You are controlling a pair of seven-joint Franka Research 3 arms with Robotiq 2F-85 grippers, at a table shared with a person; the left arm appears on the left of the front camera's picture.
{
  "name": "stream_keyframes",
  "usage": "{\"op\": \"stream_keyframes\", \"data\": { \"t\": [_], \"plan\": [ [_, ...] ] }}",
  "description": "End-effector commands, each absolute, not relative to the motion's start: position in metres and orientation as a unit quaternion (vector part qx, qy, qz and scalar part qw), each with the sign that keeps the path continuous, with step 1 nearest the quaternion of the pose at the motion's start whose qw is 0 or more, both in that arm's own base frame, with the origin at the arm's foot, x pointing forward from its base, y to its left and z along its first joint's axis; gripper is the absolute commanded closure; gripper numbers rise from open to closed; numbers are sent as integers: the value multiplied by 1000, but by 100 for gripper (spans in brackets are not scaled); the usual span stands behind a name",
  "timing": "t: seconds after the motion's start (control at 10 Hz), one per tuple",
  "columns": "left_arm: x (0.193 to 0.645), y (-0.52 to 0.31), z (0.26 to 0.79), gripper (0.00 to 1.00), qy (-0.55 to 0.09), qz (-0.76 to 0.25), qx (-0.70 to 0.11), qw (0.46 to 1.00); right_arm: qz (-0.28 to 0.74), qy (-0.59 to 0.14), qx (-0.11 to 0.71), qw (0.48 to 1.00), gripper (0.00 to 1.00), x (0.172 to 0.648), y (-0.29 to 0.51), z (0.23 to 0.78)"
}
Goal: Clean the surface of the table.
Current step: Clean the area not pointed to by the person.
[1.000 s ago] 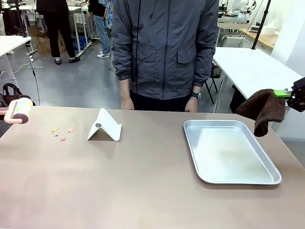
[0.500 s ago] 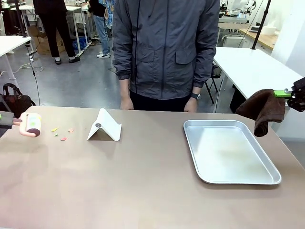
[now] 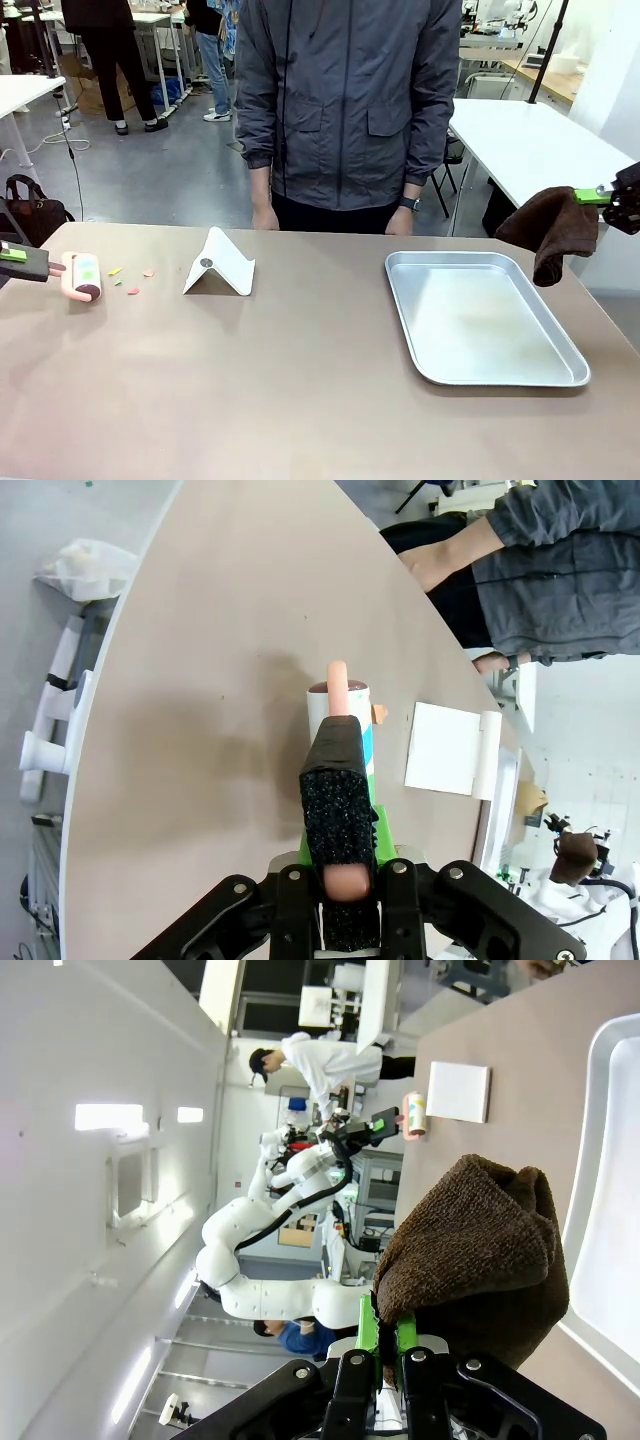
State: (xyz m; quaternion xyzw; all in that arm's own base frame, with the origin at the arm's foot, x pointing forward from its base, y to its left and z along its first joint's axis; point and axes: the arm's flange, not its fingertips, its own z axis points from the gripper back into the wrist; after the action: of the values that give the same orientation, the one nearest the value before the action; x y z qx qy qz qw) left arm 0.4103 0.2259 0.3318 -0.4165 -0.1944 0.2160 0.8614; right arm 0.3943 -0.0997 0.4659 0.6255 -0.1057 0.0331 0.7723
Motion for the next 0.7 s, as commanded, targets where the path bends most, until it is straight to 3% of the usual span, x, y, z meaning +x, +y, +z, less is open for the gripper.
{"op": "stream_keyframes", "data": {
  "t": [0.0, 0.6],
  "plan": [
    [411, 217, 328, 78, -187, 223, -401, 869, 40, -106, 627, 771, 93, 391, -101, 469],
    [441, 180, 312, 78, -149, 212, -378, 889, 40, -106, 627, 771, 93, 391, -101, 469]
  ]
}}
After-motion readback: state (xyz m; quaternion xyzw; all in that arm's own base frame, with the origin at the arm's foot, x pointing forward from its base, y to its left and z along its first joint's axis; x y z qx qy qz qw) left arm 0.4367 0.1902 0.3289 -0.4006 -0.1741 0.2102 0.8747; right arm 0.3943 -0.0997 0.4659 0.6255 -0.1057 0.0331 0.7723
